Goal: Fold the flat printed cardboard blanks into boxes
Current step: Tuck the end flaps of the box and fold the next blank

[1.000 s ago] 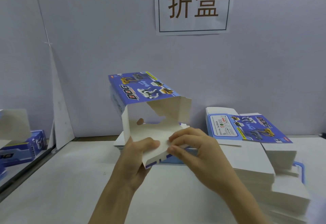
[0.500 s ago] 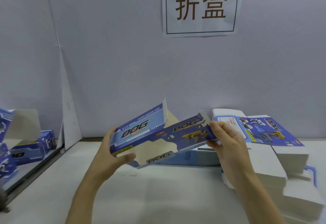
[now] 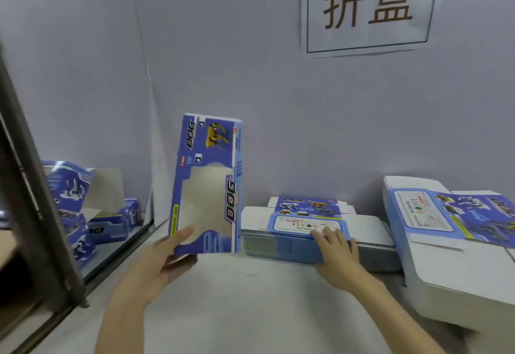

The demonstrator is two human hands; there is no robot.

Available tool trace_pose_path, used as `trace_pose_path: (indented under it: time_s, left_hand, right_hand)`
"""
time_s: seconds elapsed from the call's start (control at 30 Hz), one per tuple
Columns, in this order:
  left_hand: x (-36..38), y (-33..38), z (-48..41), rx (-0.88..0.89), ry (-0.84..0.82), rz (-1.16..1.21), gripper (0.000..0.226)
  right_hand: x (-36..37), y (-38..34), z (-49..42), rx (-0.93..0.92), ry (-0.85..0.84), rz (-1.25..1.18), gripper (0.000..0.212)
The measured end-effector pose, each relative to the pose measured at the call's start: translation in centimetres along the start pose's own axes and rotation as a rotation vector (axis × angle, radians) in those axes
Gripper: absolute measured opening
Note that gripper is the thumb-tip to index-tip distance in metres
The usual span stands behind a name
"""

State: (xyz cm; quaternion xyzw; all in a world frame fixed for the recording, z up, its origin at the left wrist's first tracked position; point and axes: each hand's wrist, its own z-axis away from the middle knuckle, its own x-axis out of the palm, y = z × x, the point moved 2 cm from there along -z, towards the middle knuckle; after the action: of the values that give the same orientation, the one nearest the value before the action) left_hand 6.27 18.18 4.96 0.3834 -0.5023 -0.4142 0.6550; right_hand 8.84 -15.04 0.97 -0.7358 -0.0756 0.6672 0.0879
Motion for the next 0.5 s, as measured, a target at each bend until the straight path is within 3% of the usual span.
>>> trace_pose_path:
  time_s: [0.07,0.17,0.27,0.33,0.4,0.5]
  left_hand:
    - [0.1,2.6,-0.4,0.062,0.099,0.212,0.036]
    - [-0.1,7.5,-0.9,0.319,0.216,0.615,0.019]
    - [0.7,10.7,-1.2,0.52,0.184,0.726,0.006]
    - [2.7,10.1,-1.4,0.504,0.127,0.709,0.011]
    - [5.3,8.1,-1.7,0.416,0.034,0.538,0.017]
    - [9.5,3.2,-1.5,0.347,-0.124,-0.063,0.02]
  right_hand:
    - [0.8,-0.1,0.2,0.004,-0.002,0.087,0.069]
    - [0.7,0.0,0.3,0.001,0.0,0.131,0.073]
    - [0.9,0.2,0.3,-0.01,-0.029,0.168,0.077]
    - [1.0,0.0,0.2,-0.015,-0.033,0.186,0.078]
    - [0.9,-0.3,0.2,-0.017,-0.004,0.193,0.075]
    - [0.5,-0.4,0.3,-0.002,0.085,0.172,0.067]
